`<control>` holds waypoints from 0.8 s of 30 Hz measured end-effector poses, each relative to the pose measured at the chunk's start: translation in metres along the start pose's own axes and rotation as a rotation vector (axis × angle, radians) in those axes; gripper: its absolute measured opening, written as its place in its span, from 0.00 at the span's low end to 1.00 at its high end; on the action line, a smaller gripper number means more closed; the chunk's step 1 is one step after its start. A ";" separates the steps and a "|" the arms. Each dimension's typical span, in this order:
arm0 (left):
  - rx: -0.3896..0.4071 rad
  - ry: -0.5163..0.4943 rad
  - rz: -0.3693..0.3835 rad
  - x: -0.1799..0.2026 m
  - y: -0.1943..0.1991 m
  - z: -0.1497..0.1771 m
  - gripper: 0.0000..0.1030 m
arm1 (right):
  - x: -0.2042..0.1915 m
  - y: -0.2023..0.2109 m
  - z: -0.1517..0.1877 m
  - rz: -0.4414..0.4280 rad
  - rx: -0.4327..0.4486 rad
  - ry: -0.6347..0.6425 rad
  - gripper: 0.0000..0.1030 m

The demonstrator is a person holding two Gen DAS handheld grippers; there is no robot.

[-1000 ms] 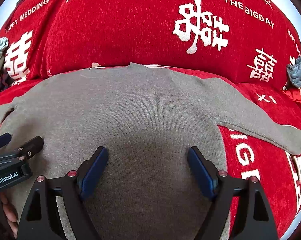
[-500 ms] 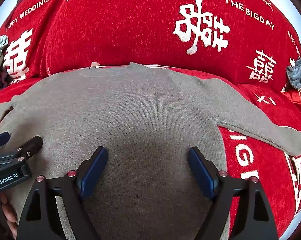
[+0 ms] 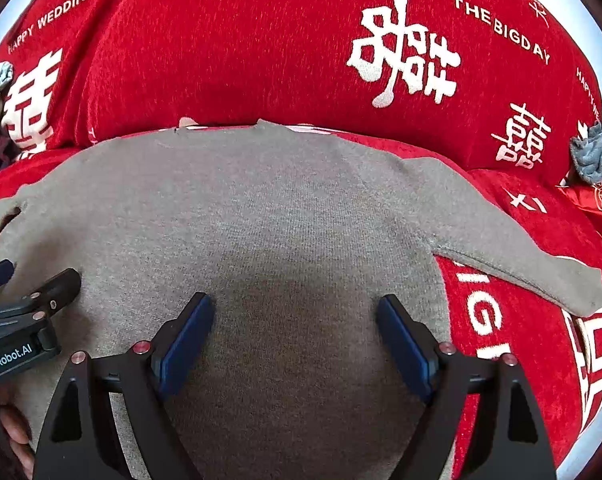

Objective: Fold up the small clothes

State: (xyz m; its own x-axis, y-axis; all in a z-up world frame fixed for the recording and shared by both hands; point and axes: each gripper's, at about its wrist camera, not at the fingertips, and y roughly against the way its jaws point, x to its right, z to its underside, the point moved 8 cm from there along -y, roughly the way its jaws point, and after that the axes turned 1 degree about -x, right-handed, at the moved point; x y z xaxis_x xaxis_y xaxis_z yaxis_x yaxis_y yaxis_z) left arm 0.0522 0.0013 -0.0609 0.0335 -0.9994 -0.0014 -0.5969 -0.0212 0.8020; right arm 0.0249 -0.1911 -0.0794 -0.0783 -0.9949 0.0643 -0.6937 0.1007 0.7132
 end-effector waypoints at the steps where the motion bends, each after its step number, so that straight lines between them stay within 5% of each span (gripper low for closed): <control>1: -0.011 0.005 -0.001 0.000 -0.001 0.000 1.00 | 0.000 0.000 0.000 0.001 -0.009 -0.001 0.84; 12: -0.112 -0.016 0.022 0.001 -0.005 -0.002 1.00 | 0.002 -0.002 -0.015 -0.006 -0.209 -0.004 0.84; 17: -0.150 -0.038 0.031 0.006 -0.001 -0.006 1.00 | 0.007 0.017 -0.042 -0.038 -0.139 -0.043 0.84; 24: -0.098 -0.082 0.016 0.024 0.014 -0.021 1.00 | 0.012 0.023 -0.060 -0.024 -0.106 -0.026 0.84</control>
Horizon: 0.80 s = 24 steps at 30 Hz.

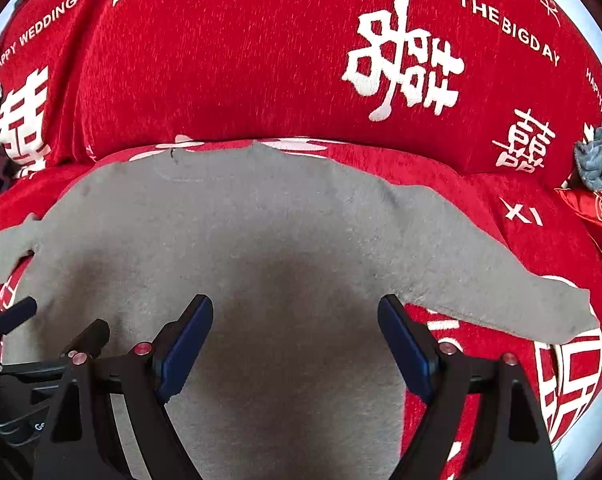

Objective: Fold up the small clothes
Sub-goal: 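Move the right gripper to the sweater sleeve cuff and grasp it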

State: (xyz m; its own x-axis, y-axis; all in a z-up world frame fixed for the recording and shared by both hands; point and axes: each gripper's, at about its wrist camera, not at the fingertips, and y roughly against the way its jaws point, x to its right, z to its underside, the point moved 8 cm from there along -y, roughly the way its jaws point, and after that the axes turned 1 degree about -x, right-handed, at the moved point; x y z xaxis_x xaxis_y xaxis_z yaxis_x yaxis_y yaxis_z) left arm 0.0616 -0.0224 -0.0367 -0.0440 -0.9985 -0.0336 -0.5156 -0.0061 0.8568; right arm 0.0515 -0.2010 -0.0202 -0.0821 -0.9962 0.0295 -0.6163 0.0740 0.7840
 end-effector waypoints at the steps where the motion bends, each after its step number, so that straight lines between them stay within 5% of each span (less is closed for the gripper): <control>1: -0.002 -0.005 0.006 0.004 0.001 -0.002 1.00 | 0.002 0.000 0.000 0.000 0.001 -0.003 0.84; 13: 0.023 -0.056 0.029 0.049 0.010 -0.020 1.00 | 0.054 0.008 -0.004 0.043 0.047 -0.071 0.84; 24: 0.009 -0.160 0.070 0.128 0.010 -0.035 1.00 | 0.150 -0.002 0.014 0.108 0.027 -0.222 0.84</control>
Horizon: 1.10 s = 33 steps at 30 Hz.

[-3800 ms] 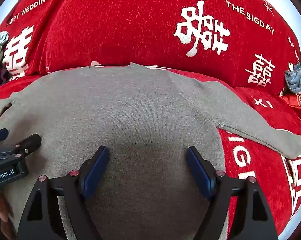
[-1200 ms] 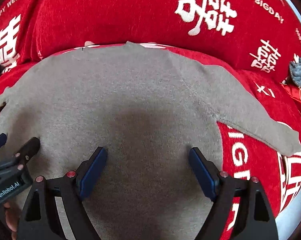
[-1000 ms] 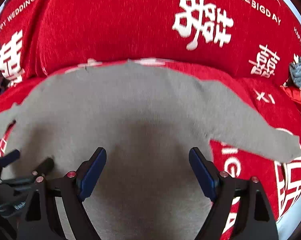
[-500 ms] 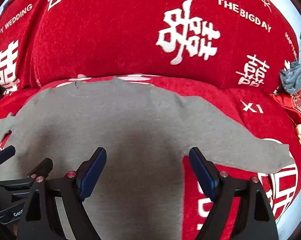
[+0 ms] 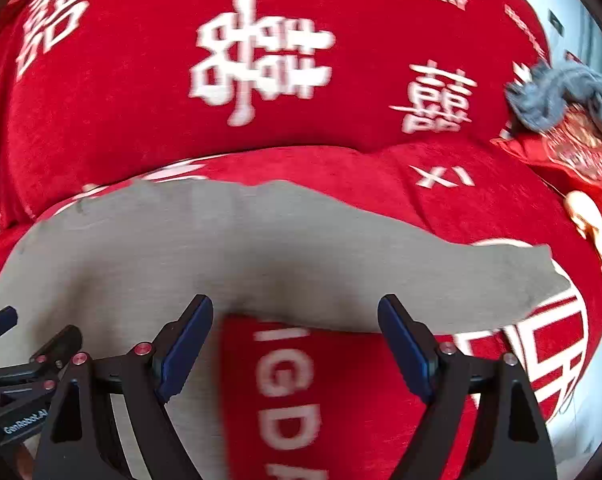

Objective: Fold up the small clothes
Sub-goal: 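Move the right gripper to the sweater sleeve cuff and grasp it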

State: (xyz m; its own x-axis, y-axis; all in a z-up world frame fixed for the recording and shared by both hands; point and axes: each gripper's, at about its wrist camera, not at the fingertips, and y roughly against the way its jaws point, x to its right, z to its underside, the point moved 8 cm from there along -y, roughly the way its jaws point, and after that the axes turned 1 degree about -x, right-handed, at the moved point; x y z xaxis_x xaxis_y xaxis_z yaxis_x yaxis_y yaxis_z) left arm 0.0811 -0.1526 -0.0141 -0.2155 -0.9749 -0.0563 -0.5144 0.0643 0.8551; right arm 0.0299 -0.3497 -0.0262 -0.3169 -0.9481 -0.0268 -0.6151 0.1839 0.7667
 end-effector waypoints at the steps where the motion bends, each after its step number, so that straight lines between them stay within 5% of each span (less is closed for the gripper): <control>1: -0.001 -0.012 0.003 0.008 -0.001 -0.003 1.00 | 0.013 -0.003 0.000 0.010 -0.006 -0.020 0.84; 17: -0.021 -0.165 0.055 0.121 -0.014 -0.029 1.00 | 0.203 -0.022 0.021 0.173 -0.042 -0.313 0.84; 29: -0.058 -0.155 0.062 0.140 -0.034 -0.038 1.00 | 0.281 -0.050 0.012 0.194 -0.034 -0.403 0.78; 32: -0.060 -0.134 0.052 0.134 -0.039 -0.042 1.00 | 0.280 -0.060 -0.001 0.165 -0.015 -0.371 0.47; 33: -0.062 -0.127 0.050 0.131 -0.040 -0.044 1.00 | 0.278 -0.062 -0.003 0.148 -0.018 -0.362 0.20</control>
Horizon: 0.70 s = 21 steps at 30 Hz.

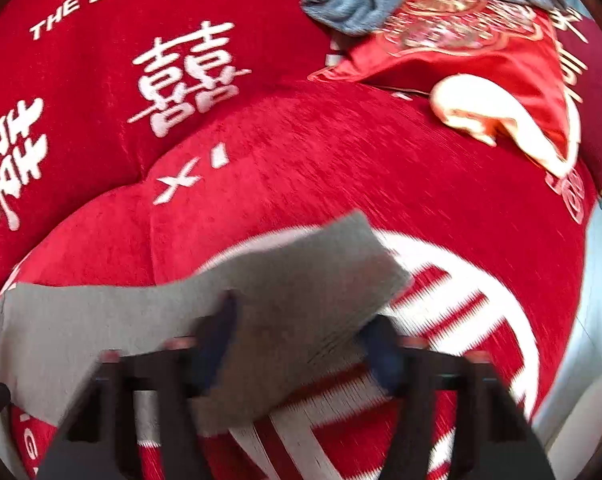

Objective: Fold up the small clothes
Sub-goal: 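Move the right gripper to the sweater sleeve cuff and grasp it, then lift the grasped sleeve cuff up with the right gripper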

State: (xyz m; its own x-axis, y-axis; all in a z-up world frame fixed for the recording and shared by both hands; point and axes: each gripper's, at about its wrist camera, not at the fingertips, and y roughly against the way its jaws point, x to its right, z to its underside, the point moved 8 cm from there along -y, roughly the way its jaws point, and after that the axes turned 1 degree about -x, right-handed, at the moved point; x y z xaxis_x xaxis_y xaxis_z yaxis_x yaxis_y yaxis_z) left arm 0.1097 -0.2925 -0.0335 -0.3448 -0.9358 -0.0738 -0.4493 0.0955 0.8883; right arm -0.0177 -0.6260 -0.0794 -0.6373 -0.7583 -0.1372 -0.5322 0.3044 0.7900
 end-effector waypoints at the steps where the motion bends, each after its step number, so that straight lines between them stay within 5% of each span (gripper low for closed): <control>1: -0.001 0.008 -0.001 -0.003 -0.001 -0.001 1.00 | -0.003 -0.004 -0.001 -0.029 -0.018 0.010 0.07; 8: -0.019 0.087 -0.011 -0.026 -0.014 -0.013 1.00 | 0.015 0.032 -0.003 -0.153 0.104 -0.064 0.06; 13: -0.088 0.040 -0.027 -0.017 -0.035 -0.009 1.00 | 0.020 0.043 -0.003 -0.146 0.136 -0.075 0.06; 21: -0.026 0.032 -0.016 -0.025 -0.008 -0.008 1.00 | 0.005 0.058 -0.009 -0.148 0.146 -0.043 0.06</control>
State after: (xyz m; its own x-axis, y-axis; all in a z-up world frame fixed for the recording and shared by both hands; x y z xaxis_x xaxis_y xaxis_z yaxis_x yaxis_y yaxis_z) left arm 0.1285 -0.2723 -0.0357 -0.3112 -0.9474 -0.0743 -0.4325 0.0716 0.8988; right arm -0.0471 -0.6172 -0.0291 -0.5674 -0.7767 -0.2734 -0.6951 0.2738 0.6647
